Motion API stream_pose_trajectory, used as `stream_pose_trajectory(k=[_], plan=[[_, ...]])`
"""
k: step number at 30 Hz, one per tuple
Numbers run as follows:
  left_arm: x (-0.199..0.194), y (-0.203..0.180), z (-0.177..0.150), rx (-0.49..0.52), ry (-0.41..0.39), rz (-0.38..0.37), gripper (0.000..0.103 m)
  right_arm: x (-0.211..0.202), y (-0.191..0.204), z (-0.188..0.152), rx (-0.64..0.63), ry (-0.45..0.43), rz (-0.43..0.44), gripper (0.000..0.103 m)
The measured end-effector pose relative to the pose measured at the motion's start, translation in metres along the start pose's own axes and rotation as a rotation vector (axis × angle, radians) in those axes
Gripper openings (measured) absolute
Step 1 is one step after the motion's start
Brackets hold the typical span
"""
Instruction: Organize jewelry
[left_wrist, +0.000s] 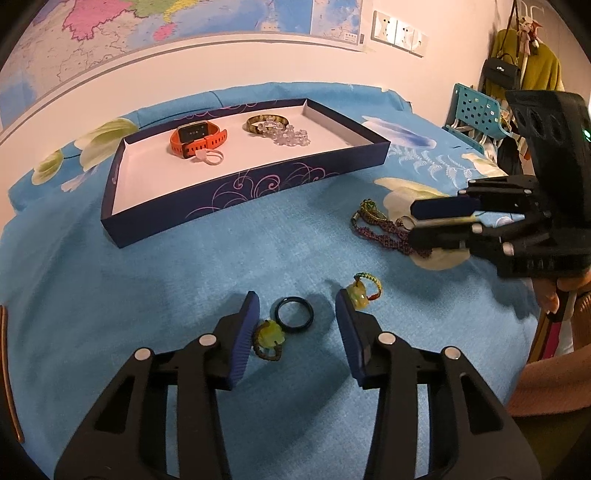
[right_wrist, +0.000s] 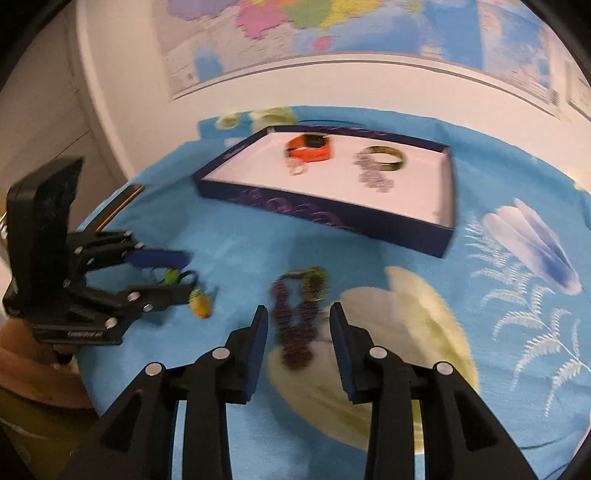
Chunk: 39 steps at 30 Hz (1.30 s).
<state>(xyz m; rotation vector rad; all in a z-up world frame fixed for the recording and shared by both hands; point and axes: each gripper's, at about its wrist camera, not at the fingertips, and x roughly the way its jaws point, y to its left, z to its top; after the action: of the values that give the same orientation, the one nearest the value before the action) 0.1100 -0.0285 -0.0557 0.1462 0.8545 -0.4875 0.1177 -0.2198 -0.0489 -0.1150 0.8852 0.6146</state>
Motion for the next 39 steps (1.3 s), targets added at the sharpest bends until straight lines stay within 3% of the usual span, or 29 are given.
stream_pose_trajectory(k=[8, 10, 11, 14, 16, 22, 39], plan=[[0.001, 0.001, 0.001, -0.006, 0.003, -0.006, 0.042, 0.021, 0.003, 0.004, -0.005, 0.033, -0.047, 0.031], [0.001, 0.001, 0.001, -0.006, 0.003, -0.005, 0.042, 0.021, 0.004, 0.005, -0.007, 0.034, -0.062, 0.027], [0.001, 0.001, 0.001, -0.007, 0.003, -0.006, 0.042, 0.021, 0.005, 0.005, -0.008, 0.034, -0.066, 0.018], [0.001, 0.0, 0.001, -0.007, 0.006, -0.01, 0.037, 0.017, 0.001, 0.003, 0.022, 0.033, -0.021, 0.006], [0.0, -0.001, 0.0, -0.001, 0.009, -0.016, 0.03, 0.013, -0.002, 0.002, 0.051, 0.027, 0.03, 0.006], [-0.001, -0.003, -0.002, 0.017, 0.015, -0.015, 0.023, -0.004, -0.004, 0.006, 0.099, -0.026, 0.105, 0.006], [-0.003, -0.001, 0.005, 0.012, -0.005, 0.022, 0.023, -0.014, -0.004, 0.018, 0.119, -0.106, 0.135, 0.006]])
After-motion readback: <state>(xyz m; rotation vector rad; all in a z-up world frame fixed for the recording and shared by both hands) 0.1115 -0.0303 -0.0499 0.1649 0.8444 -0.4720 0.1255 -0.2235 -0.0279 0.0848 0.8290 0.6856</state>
